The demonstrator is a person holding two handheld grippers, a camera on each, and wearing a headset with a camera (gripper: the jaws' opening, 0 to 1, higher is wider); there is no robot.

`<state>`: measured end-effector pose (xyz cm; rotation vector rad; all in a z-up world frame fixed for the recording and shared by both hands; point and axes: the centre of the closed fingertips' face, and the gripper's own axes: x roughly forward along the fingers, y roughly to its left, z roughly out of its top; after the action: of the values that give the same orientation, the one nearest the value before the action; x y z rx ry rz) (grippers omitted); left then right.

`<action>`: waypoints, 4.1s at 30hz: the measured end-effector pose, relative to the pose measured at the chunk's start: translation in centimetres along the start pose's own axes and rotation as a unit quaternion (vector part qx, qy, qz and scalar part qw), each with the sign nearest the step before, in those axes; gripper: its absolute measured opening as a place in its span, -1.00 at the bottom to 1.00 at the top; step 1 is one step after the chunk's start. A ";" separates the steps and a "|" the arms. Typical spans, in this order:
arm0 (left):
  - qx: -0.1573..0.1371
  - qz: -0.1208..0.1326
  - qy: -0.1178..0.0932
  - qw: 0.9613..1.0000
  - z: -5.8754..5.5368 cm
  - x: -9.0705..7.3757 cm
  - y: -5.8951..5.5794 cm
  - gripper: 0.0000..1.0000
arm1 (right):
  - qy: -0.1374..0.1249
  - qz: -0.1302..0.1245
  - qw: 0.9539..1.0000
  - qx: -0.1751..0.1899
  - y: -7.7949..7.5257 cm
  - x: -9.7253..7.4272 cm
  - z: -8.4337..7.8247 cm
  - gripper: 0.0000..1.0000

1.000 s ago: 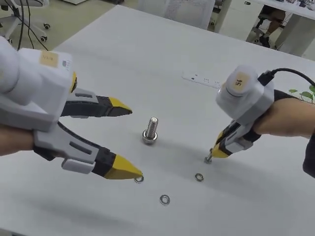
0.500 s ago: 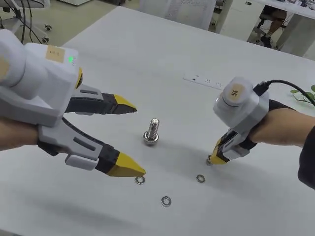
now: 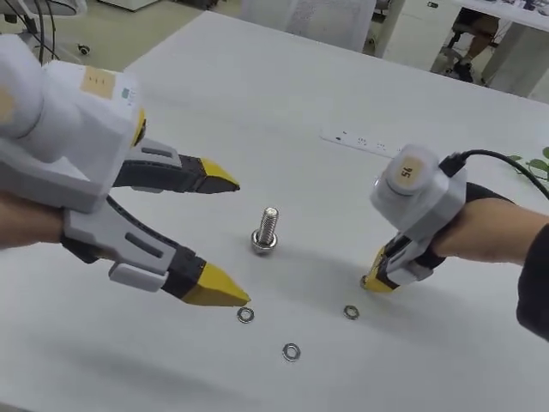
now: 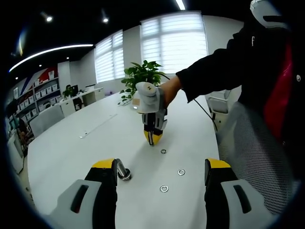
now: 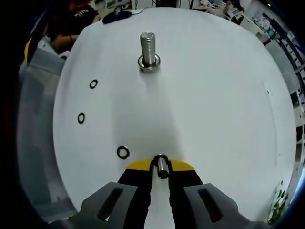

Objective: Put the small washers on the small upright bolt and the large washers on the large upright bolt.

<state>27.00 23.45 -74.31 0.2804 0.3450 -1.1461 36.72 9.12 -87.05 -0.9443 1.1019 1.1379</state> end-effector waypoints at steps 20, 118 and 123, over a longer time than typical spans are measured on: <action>-0.018 -0.009 -0.001 1.000 -1.2 1.1 -1.5 0.49 | -0.007 -0.006 1.000 -0.001 -0.3 -0.3 0.1 -0.62; -0.041 0.001 -0.002 0.999 -2.5 1.8 -2.8 0.47 | -0.016 0.006 0.999 -0.029 4.7 -0.4 0.1 -0.73; -0.040 -0.001 -0.002 0.999 -2.5 1.9 -2.8 0.47 | -0.018 0.010 0.999 -0.024 4.8 -1.7 0.1 -0.73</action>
<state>24.77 21.75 -77.47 0.2073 0.3858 -1.1319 31.89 9.76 -85.48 -0.9486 1.0606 1.1985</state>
